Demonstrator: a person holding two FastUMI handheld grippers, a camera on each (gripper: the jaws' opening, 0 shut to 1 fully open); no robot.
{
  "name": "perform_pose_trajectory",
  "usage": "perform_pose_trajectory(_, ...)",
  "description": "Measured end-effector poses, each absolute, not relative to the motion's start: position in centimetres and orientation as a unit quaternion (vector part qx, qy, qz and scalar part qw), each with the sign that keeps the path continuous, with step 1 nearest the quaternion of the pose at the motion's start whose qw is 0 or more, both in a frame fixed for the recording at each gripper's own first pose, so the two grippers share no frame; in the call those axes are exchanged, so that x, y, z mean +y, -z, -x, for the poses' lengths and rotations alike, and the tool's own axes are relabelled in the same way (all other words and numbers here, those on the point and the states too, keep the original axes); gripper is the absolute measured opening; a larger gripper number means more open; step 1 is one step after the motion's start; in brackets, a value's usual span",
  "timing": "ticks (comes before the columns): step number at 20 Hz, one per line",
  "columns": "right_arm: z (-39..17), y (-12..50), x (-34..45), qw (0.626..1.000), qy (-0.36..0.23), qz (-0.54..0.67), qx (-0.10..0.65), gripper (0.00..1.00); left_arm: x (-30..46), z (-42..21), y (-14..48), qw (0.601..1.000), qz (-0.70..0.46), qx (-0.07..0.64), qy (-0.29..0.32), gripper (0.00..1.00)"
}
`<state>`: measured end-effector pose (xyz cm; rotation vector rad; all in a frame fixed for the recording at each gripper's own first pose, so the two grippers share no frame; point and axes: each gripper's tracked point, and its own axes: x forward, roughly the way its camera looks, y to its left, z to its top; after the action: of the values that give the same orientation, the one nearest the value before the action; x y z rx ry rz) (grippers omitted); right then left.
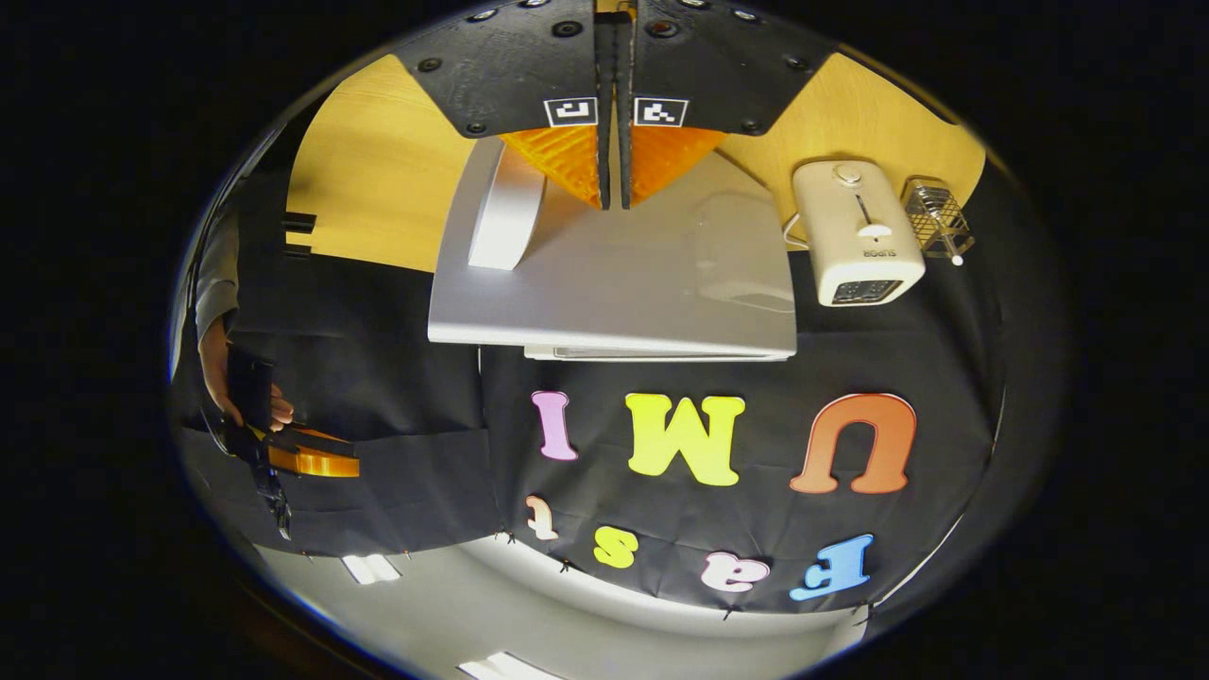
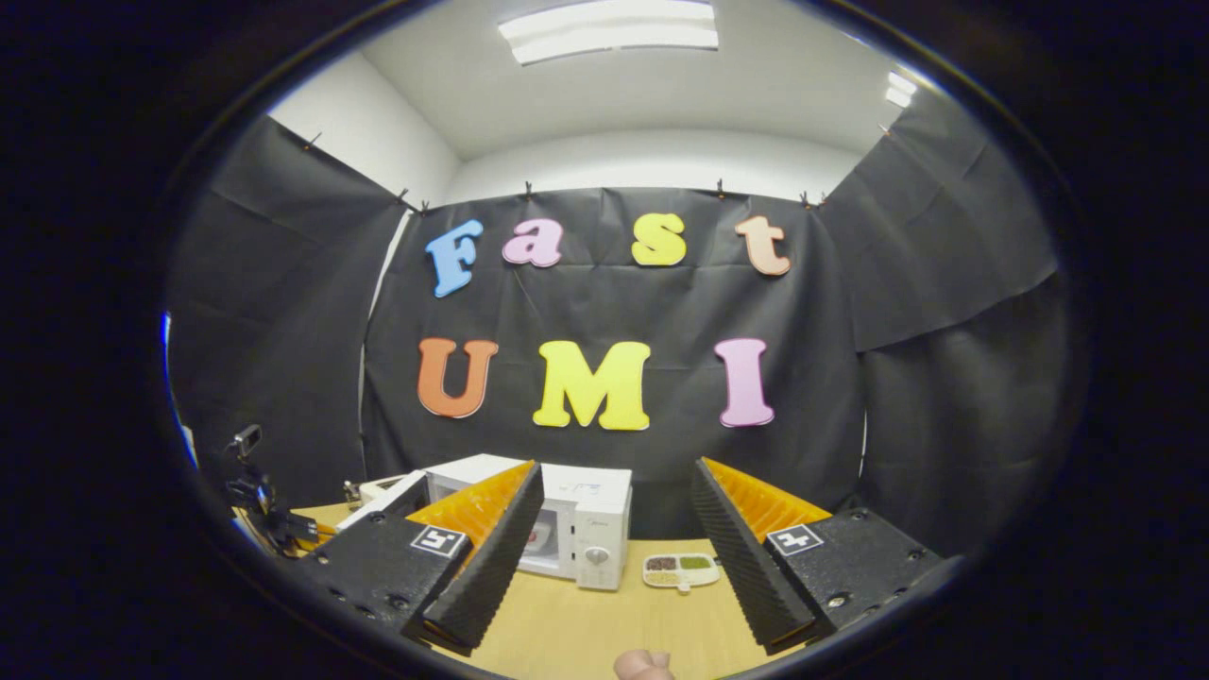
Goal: Open the microwave oven with the left hand, put the food in, and close the microwave oven.
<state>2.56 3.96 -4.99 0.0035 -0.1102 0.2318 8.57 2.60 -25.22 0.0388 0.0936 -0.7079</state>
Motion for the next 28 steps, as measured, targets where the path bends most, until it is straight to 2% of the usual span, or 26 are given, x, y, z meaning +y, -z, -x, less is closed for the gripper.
perform_pose_trajectory(1, -2.8, 5.1, 3.9, 0.992, -0.116, 0.0, -0.053, 0.92, 2.0, -9.1, 25.3, 0.936, -0.021, 0.047, 0.347, 0.0)
perform_pose_trajectory(2, -2.9, 5.3, 4.0, 0.992, -0.117, 0.002, -0.051, 1.0, 1.4, -9.5, 25.5, 0.935, -0.023, 0.048, 0.349, 0.0)
perform_pose_trajectory(4, -3.3, 5.4, 3.7, 0.992, -0.117, 0.004, -0.05, 1.0, -0.2, -10.1, 25.7, 0.932, -0.016, 0.049, 0.36, 0.0)
perform_pose_trajectory(5, -3.3, 5.5, 3.4, 0.992, -0.116, 0.004, -0.049, 0.92, -0.9, -10.4, 25.8, 0.931, -0.018, 0.049, 0.36, 0.0)
perform_pose_trajectory(6, -3.5, 5.6, 3.2, 0.992, -0.113, 0.003, -0.048, 0.92, -1.6, -10.7, 25.9, 0.931, -0.023, 0.048, 0.36, 0.0)
perform_pose_trajectory(7, -3.8, 5.8, 3.0, 0.993, -0.111, 0.003, -0.047, 1.0, -2.3, -11.0, 25.9, 0.931, -0.026, 0.046, 0.361, 0.0)
perform_pose_trajectory(8, -4.0, 6.1, 2.8, 0.993, -0.11, 0.002, -0.045, 1.0, -3.1, -11.4, 26.0, 0.93, -0.025, 0.046, 0.363, 0.0)
perform_pose_trajectory(9, -4.2, 6.3, 2.7, 0.993, -0.11, 0.001, -0.042, 0.92, -3.7, -11.8, 26.1, 0.931, -0.023, 0.046, 0.361, 0.0)
perform_pose_trajectory(10, -4.5, 6.6, 2.6, 0.993, -0.11, -0.001, -0.038, 1.0, -4.0, -12.5, 26.1, 0.935, -0.022, 0.046, 0.351, 0.0)
perform_pose_trajectory(11, -4.8, 6.9, 2.4, 0.993, -0.11, -0.003, -0.035, 0.92, -4.4, -13.1, 26.4, 0.938, -0.023, 0.052, 0.343, 0.0)
perform_pose_trajectory(12, -3.8, 8.1, 3.6, 0.993, -0.11, -0.005, -0.032, 1.0, -5.1, -13.5, 26.5, 0.939, -0.026, 0.054, 0.339, 0.0)
perform_pose_trajectory(15, -5.1, 9.3, 2.7, 0.994, -0.107, -0.005, -0.022, 1.0, -7.2, -14.8, 26.9, 0.94, -0.049, 0.056, 0.332, 0.0)
perform_pose_trajectory(16, -5.6, 9.6, 2.0, 0.995, -0.1, -0.004, -0.02, 0.92, -7.9, -15.5, 26.9, 0.942, -0.053, 0.055, 0.328, 0.0)
perform_pose_trajectory(17, -6.1, 9.9, 1.4, 0.995, -0.094, -0.003, -0.019, 1.0, -8.8, -16.2, 27.2, 0.942, -0.053, 0.061, 0.326, 0.0)
perform_pose_trajectory(19, -6.7, 10.4, 0.7, 0.996, -0.09, -0.007, -0.015, 1.0, -10.2, -17.6, 27.3, 0.946, -0.05, 0.063, 0.314, 0.0)
perform_pose_trajectory(20, -7.0, 10.7, 0.6, 0.996, -0.092, -0.01, -0.013, 0.92, -10.9, -18.3, 27.3, 0.947, -0.048, 0.064, 0.31, 0.0)
perform_pose_trajectory(23, -7.9, 11.5, -0.2, 0.995, -0.097, -0.012, -0.008, 0.92, -13.2, -20.3, 27.2, 0.951, -0.044, 0.057, 0.3, 0.0)
perform_pose_trajectory(24, -8.3, 11.8, -0.7, 0.995, -0.096, -0.013, -0.007, 1.0, -13.9, -20.9, 27.2, 0.952, -0.048, 0.056, 0.298, 0.0)
perform_pose_trajectory(25, -8.6, 12.0, -1.1, 0.995, -0.095, -0.014, -0.007, 0.92, -14.5, -21.5, 27.2, 0.953, -0.053, 0.055, 0.294, 0.0)
perform_pose_trajectory(26, -8.9, 12.3, -1.4, 0.995, -0.094, -0.018, -0.006, 0.92, -15.1, -22.1, 27.0, 0.954, -0.058, 0.053, 0.29, 0.0)
perform_pose_trajectory(27, -9.1, 12.6, -1.8, 0.995, -0.094, -0.021, -0.004, 1.0, -15.5, -22.9, 26.9, 0.955, -0.063, 0.051, 0.284, 0.0)
perform_pose_trajectory(28, -9.3, 13.0, -2.0, 0.995, -0.094, -0.024, -0.001, 0.92, -15.8, -23.6, 26.8, 0.957, -0.066, 0.05, 0.277, 0.0)
